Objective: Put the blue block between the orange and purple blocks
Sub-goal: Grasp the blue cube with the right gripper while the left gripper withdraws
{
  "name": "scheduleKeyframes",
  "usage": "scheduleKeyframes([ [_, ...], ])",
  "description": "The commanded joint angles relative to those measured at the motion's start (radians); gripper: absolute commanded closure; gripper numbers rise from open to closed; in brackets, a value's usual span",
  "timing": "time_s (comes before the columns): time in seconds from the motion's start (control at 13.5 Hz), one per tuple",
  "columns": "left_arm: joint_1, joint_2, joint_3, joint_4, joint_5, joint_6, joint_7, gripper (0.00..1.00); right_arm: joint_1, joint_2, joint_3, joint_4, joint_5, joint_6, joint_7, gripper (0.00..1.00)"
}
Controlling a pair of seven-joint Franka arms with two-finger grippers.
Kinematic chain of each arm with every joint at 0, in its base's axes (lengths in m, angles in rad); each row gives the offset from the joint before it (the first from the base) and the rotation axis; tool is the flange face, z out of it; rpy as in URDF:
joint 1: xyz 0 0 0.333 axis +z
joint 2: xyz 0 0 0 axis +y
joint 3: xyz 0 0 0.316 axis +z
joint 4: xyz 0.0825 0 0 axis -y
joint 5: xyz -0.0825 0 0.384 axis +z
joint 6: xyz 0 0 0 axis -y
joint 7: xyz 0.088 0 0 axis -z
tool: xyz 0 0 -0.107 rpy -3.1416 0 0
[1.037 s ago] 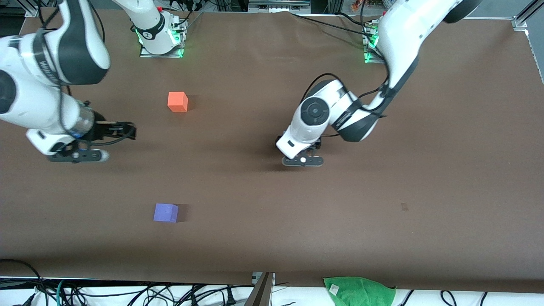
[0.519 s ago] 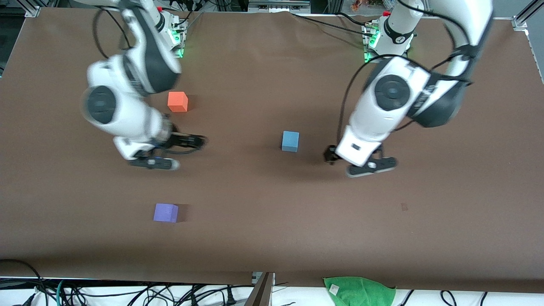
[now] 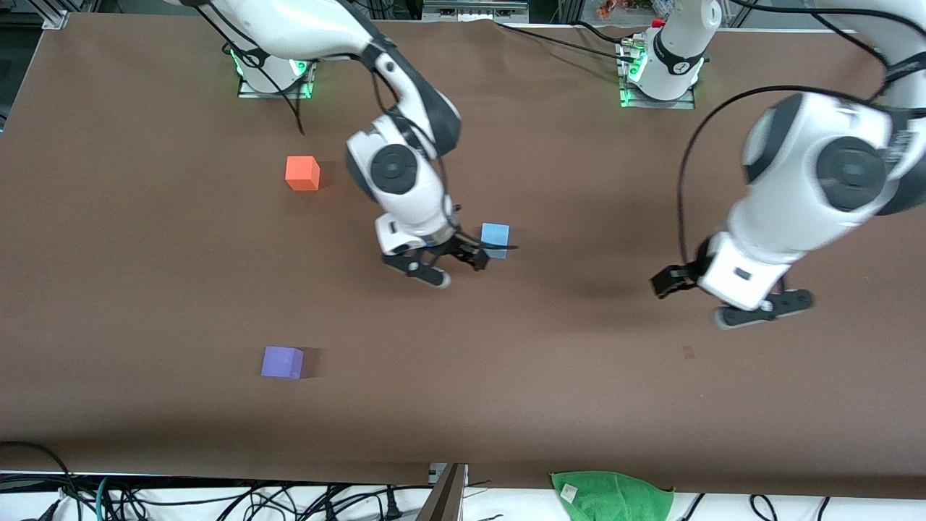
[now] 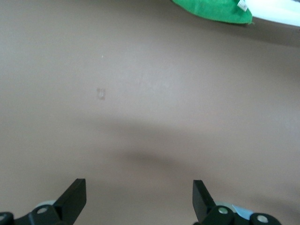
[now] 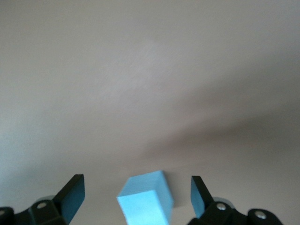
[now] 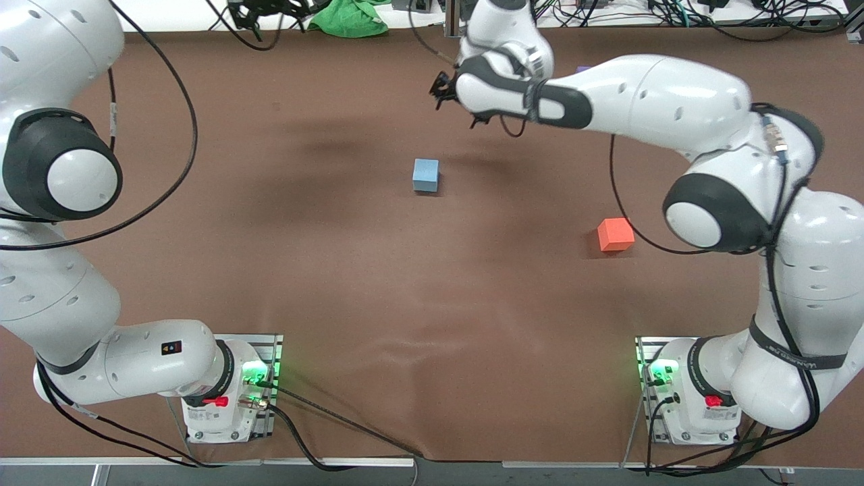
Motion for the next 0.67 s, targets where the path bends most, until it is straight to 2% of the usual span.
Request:
scheduleKeyframes([
  [0.0, 0.077, 0.005, -0.012, 0.064, -0.068, -0.113, 0.193, 0.0, 0.068, 0.093, -0.02, 0.066, -0.103, 0.029, 0.078, 0.0],
  [0.22, 0.076, -0.018, -0.01, 0.121, -0.044, -0.291, 0.212, 0.0, 0.108, 0.134, -0.02, 0.066, -0.166, 0.06, 0.113, 0.0],
  [0.37, 0.079, -0.024, -0.01, 0.155, -0.042, -0.357, 0.216, 0.0, 0.12, 0.142, -0.018, 0.066, -0.203, 0.06, 0.112, 0.0],
  [0.59, 0.081, -0.125, -0.006, 0.132, -0.041, -0.457, 0.219, 0.0, 0.157, 0.163, -0.021, 0.064, -0.209, 0.066, 0.115, 0.0],
])
